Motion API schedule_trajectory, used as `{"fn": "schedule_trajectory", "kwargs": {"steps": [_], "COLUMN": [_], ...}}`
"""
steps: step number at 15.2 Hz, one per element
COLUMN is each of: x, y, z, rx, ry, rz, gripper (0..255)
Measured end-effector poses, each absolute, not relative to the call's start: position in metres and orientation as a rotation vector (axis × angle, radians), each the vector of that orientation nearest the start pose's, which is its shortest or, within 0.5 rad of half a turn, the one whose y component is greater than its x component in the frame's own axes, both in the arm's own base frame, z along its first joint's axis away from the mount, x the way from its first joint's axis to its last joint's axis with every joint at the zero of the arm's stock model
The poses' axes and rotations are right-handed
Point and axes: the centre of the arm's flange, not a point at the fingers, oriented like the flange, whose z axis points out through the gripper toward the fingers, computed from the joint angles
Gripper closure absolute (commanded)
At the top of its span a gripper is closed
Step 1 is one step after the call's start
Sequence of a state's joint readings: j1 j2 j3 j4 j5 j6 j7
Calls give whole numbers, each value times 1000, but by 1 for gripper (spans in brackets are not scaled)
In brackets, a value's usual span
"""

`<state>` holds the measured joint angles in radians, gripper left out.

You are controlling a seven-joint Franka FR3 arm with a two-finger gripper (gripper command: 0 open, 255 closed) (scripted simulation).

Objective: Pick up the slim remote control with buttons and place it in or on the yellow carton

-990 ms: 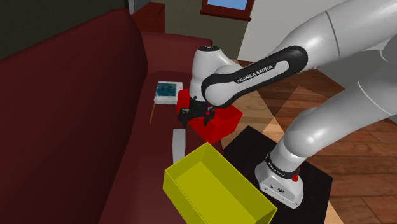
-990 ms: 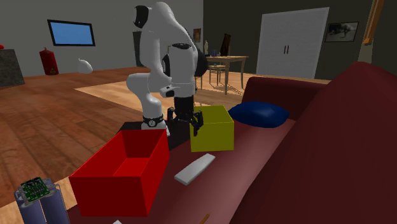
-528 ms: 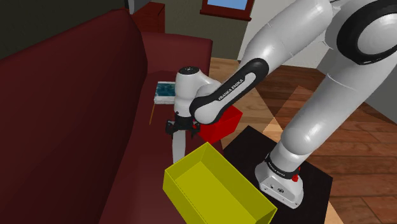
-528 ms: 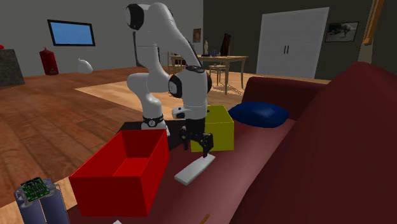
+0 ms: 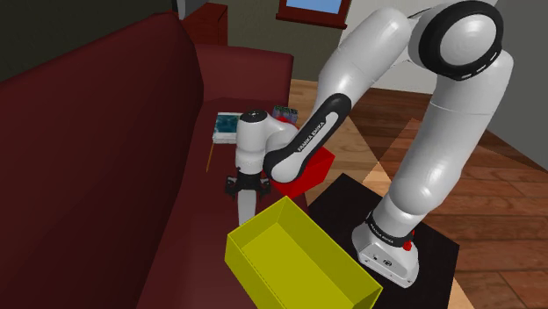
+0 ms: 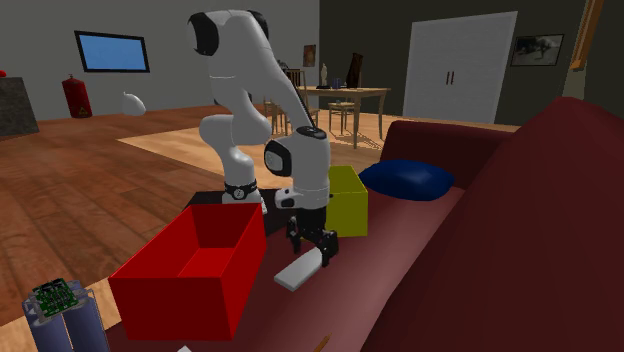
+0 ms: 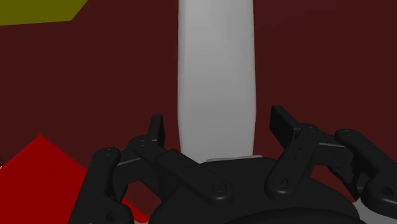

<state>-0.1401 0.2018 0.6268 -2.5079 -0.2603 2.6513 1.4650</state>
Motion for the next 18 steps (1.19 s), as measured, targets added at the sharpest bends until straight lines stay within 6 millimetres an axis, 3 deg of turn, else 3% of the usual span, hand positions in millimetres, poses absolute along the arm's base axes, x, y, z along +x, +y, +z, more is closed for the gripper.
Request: {"fn": "schedule_trajectory", "kwargs": {"steps": [7, 8, 18], "x": [404, 404, 404], "y": [232, 232, 232], "z": [210, 210, 210], "rx": [-2926, -2926, -2926], "ry": [1162, 1162, 1162], "rz": [2, 2, 2], "gripper": [0, 255, 255]}}
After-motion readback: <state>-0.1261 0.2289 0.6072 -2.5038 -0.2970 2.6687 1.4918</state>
